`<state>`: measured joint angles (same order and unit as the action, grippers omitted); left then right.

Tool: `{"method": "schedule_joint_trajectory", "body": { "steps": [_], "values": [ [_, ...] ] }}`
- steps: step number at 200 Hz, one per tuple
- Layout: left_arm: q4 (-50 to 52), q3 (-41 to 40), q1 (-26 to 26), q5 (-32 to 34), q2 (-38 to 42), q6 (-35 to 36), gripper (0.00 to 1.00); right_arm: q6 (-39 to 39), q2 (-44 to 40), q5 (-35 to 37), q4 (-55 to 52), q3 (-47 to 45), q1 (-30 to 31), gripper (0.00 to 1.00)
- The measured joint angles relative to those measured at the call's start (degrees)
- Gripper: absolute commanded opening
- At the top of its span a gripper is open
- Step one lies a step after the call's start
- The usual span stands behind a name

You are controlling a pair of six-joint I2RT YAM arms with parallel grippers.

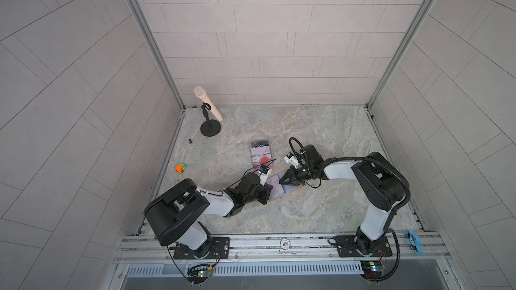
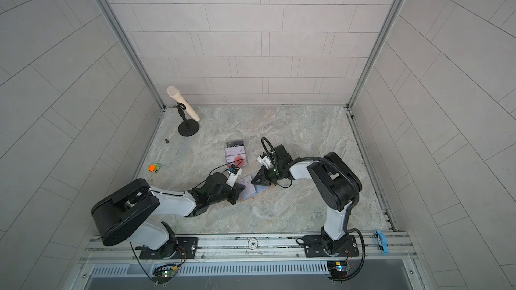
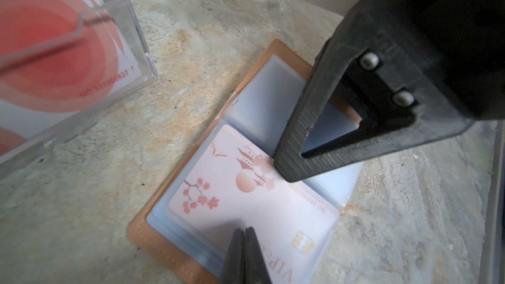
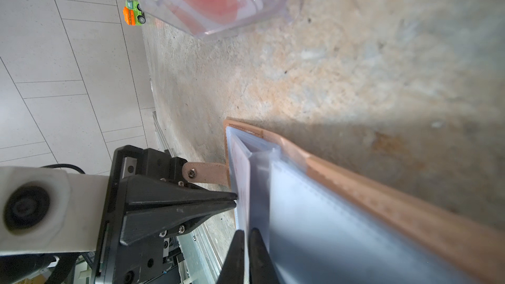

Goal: Take the credit cards out of the card holder
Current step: Take out the credit card from the card slot.

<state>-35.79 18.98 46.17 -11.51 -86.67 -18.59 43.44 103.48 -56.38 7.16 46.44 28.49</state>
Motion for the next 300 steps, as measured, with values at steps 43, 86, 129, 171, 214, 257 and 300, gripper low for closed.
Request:
{"method": "schedule_joint_trajectory", "body": {
  "steps": [43,86,129,171,214,257,300],
  "values": [
    [-0.61,-0.37,0.00,0.15,0.00,0.00,0.00,0.15,0.00,-0.09,0.22,-0.02,-0.09,0.00],
    [-0.98,-1.01,0.00,0.50,0.00,-0.04,0.00,0.09,-0.28,-0.57,0.33,-0.83,-1.51,0.00],
    [-1.27,-1.16,0.13,0.72,0.00,-0.04,0.00,-2.45,-2.27,-0.72,-2.01,-0.94,-2.75,0.00],
    [-1.51,-1.16,0.15,0.66,-0.20,-0.24,0.00,-6.25,-3.87,0.83,-7.32,-0.46,-3.76,0.00],
    [-1.88,-1.16,0.24,0.66,-0.39,-0.46,0.00,-10.69,-6.80,3.63,-13.73,0.81,-4.85,0.00],
    [-1.90,-1.16,0.24,0.63,-0.35,-1.07,0.08,-12.28,-9.29,5.38,-16.74,0.83,-6.32,0.00],
    [0.33,-0.98,0.35,-0.83,1.66,-2.71,0.37,-13.03,-13.70,5.57,-17.94,0.81,-7.93,0.00]
  ]
}}
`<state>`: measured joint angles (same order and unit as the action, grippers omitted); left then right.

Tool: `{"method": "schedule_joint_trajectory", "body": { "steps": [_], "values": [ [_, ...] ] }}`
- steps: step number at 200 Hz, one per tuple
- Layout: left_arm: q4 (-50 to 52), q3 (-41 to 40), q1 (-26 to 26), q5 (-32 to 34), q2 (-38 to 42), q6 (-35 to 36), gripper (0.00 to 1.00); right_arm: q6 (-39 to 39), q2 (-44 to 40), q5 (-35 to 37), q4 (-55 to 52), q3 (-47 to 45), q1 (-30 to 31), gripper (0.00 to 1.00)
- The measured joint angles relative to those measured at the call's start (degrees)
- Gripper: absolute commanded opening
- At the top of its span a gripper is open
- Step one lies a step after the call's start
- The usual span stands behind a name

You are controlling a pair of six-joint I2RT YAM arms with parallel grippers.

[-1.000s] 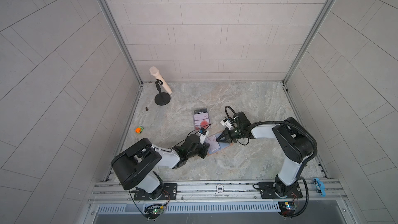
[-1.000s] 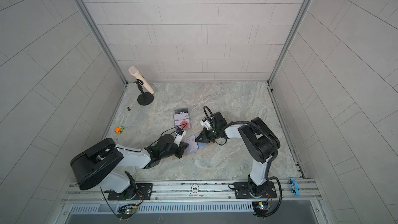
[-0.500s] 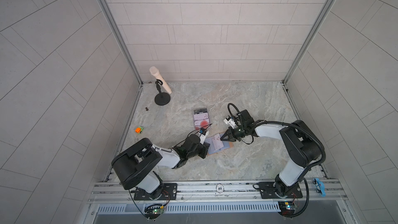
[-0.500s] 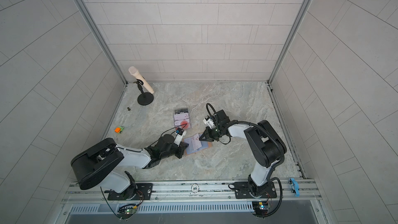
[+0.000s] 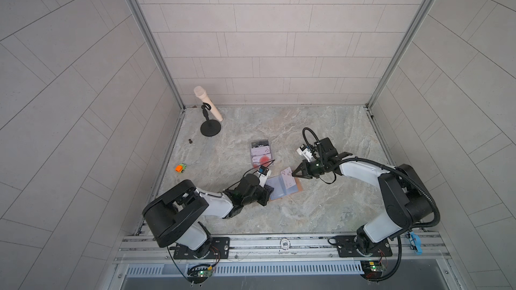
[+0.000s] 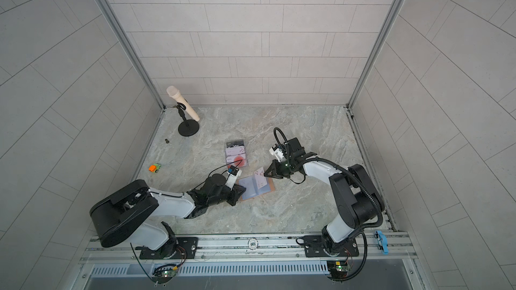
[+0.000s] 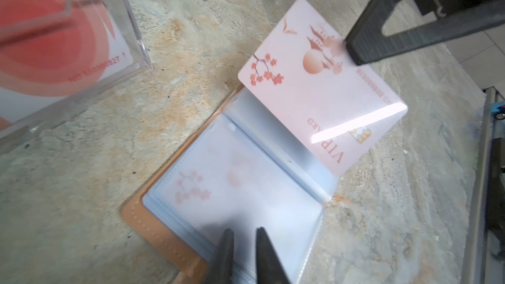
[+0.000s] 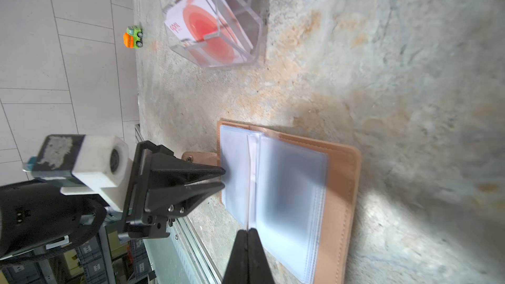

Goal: Take the credit cards out of the card holder
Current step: Take out the credit card from the card slot, then place the credit card in the storage box.

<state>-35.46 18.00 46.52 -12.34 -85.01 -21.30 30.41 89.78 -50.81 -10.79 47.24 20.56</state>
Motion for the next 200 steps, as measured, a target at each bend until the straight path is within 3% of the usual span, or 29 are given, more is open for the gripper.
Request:
{"method": "schedule_joint_trajectory", "body": {
  "steps": [39,98,155,200],
  "values": [
    [4.52,0.11,0.00,-1.64,5.01,-2.10,0.58,0.63,-1.18,-1.51,0.76,-0.35,-0.70,0.00],
    [-2.73,0.11,-3.82,-11.56,9.35,-10.71,0.73,4.26,-4.90,-4.92,4.72,-1.20,-0.74,0.00],
    [-15.80,-0.28,-7.28,-19.89,7.85,-21.97,0.72,7.91,-10.95,-6.95,8.94,-1.60,-0.85,0.00],
    [-27.96,0.22,-7.56,-23.19,0.96,-31.54,0.63,9.62,-14.60,-7.06,10.73,-1.95,-0.85,0.00]
  ]
}}
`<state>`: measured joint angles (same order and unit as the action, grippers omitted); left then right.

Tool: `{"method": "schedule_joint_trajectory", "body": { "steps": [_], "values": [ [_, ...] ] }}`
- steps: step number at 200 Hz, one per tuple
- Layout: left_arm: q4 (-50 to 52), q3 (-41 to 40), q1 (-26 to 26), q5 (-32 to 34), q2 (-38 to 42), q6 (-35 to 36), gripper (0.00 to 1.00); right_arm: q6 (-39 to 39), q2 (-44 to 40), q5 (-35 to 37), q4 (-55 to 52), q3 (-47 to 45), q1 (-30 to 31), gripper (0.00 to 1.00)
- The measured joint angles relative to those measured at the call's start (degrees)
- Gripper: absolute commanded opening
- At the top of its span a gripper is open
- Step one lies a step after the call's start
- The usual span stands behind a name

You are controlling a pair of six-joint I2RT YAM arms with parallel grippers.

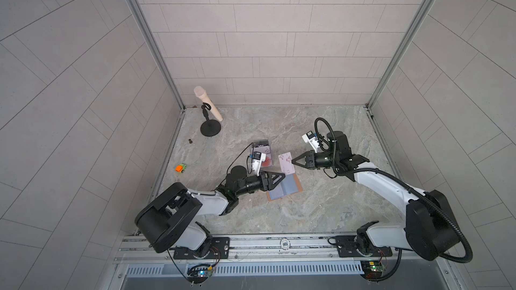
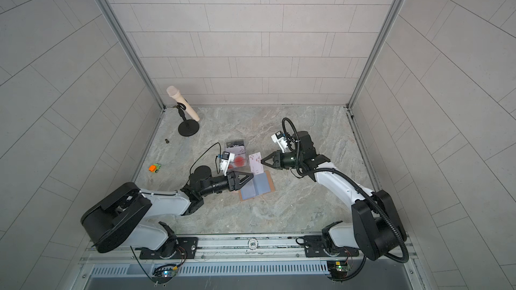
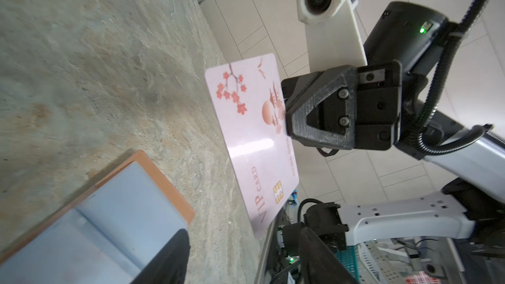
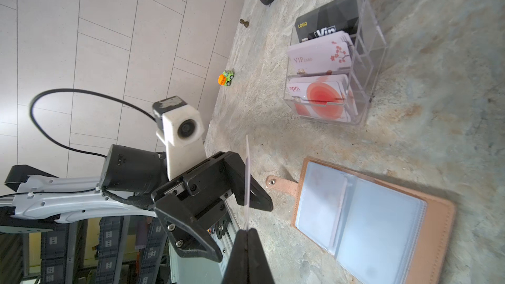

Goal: Take the credit cards out of the card holder
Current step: Place the credit card in the storage box.

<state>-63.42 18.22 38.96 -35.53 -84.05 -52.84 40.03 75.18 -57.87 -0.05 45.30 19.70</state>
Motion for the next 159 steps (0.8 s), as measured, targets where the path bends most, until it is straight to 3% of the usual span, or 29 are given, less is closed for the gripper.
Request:
{"method": "schedule_joint_trajectory", "body": {
  "steps": [90,159],
  "values": [
    [-7.54,2.45,-0.07,-1.18,-1.03,-7.43,0.48,2.29,-2.56,0.07,4.00,-3.32,0.50,0.00],
    [-9.49,2.78,-0.22,-1.55,-0.90,-10.43,0.19,2.62,-5.03,0.20,5.88,-3.58,1.14,0.00]
  ]
}}
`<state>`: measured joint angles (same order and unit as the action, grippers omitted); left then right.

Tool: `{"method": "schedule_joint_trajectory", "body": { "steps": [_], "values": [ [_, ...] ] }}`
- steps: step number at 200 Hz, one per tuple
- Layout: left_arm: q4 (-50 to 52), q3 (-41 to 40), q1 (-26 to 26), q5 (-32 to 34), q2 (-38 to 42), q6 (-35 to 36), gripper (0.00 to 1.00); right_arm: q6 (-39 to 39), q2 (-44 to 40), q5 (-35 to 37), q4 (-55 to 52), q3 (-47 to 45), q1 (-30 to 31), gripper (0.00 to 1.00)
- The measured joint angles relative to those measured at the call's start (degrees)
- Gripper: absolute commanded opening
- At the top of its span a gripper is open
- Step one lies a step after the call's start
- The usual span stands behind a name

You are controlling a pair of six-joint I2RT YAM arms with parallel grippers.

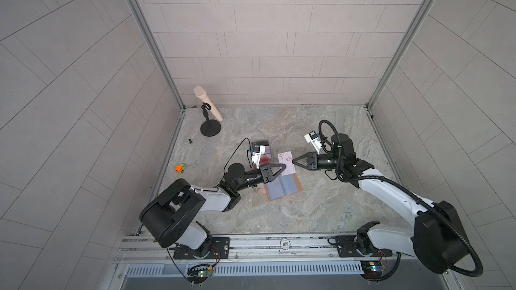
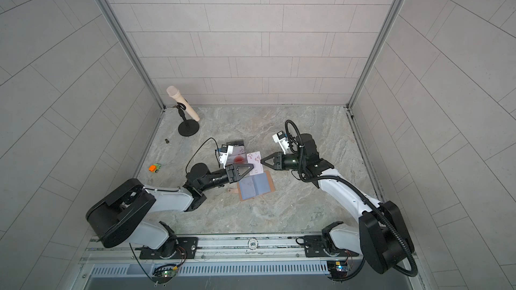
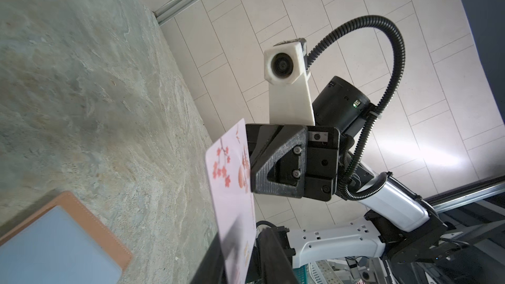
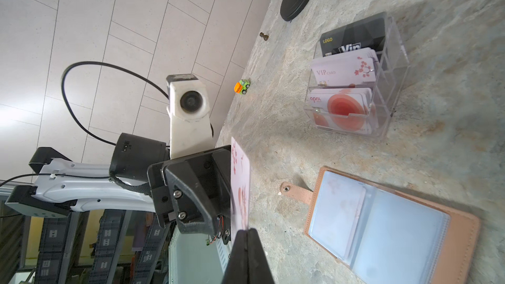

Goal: Take the credit cards out of the card holder
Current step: Place the credit card in the storage box.

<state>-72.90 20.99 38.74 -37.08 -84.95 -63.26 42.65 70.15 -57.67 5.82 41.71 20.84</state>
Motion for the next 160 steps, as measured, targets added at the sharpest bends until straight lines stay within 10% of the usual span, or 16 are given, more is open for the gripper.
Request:
{"method": "schedule_joint_trajectory", "body": {
  "steps": [58,89,160],
  "values": [
    [1.38,0.76,-0.04,-0.22,0.44,-0.22,0.04,-1.40,-0.09,0.31,-1.46,0.09,0.04,0.00],
    [8.72,2.40,-0.79,-1.31,2.51,3.15,0.02,-4.68,-0.07,1.68,-7.13,1.57,0.07,0.17],
    [69.79,25.33,-6.60,3.17,19.37,43.87,0.01,-14.27,1.92,8.74,-23.54,6.03,0.07,0.52]
  ]
}}
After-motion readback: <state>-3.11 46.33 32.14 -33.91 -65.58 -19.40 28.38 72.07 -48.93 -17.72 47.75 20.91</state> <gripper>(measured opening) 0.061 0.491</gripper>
